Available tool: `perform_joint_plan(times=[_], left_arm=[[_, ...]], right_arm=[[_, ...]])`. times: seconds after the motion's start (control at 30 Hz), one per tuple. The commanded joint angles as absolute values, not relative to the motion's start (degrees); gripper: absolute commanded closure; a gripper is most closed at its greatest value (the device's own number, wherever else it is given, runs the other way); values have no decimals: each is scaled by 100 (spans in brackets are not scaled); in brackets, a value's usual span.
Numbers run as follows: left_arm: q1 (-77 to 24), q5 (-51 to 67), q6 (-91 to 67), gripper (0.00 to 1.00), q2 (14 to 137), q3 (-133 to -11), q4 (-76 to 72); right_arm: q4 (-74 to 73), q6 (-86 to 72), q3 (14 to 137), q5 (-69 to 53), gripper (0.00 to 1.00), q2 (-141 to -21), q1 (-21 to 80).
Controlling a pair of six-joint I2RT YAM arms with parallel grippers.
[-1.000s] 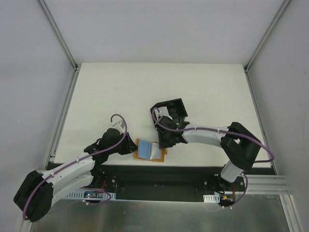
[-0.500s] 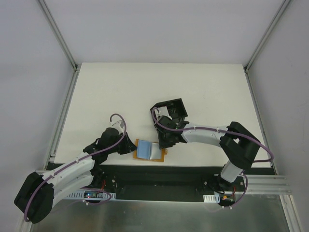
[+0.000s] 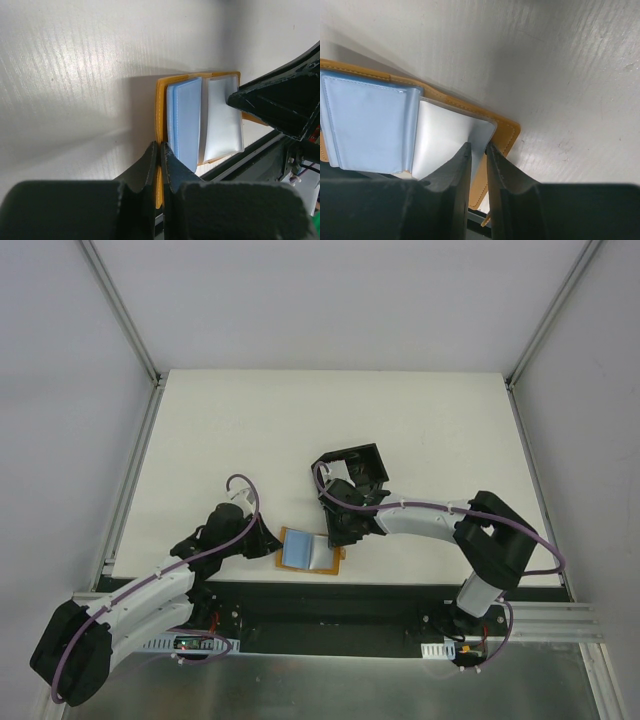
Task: Put the credit cards into the card holder
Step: Open the card holder at the center of the board, then pick up the credit card from the storage box.
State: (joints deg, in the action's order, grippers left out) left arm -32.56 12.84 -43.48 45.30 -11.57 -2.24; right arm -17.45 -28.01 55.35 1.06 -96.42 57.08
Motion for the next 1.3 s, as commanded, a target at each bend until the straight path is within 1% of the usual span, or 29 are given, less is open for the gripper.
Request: perform_joint_plan(times=[0.0, 0.17, 0.2, 0.33, 0.57, 0.83, 0.93, 1.1, 1.17, 1.23, 1.27], left_arm=[[-3208, 1424, -4184, 100, 4552, -1231, -167], [-3208, 1529, -4236, 100, 4509, -1248, -193], [-3208, 1582, -4228, 100, 4509, -1292, -185], [-3217, 1731, -4333, 100, 4509, -1441, -185], [-3217, 1688, -4421, 100, 4614, -1731, -53], [-3217, 1688, -4377, 100, 4799, -1934, -18], [-3217, 1609, -4421, 100, 4772, -1916, -18], [-3217, 1433, -4526, 100, 4720, -1855, -18], [-3217, 1354, -4579, 100, 4693, -1837, -18], [-3217, 1301, -4614, 100, 4658, -1828, -18], [-3217, 1275, -4632, 100, 4641, -1819, -18]], right_arm=[[-1881, -2812, 5687, 79, 79, -9756, 5713], [-1601, -2655, 5652, 62, 78, -9423, 5722], [-1487, -2611, 5617, -130, 77, -9300, 5713], [-1117, -2514, 5493, -281, 72, -8895, 5713], [-1125, -2382, 5546, -255, 67, -8491, 5625], [-1397, -2215, 5651, -194, 66, -8209, 5441], [-1520, -2162, 5713, -35, 66, -8025, 5204], [-1599, -1846, 6002, -35, 60, -7779, 4580], [-1713, -1697, 6230, -35, 51, -7822, 4343], [-1827, -1574, 6441, -79, 47, -7971, 4088], [-1846, -1512, 6538, -149, 44, -8085, 3991]])
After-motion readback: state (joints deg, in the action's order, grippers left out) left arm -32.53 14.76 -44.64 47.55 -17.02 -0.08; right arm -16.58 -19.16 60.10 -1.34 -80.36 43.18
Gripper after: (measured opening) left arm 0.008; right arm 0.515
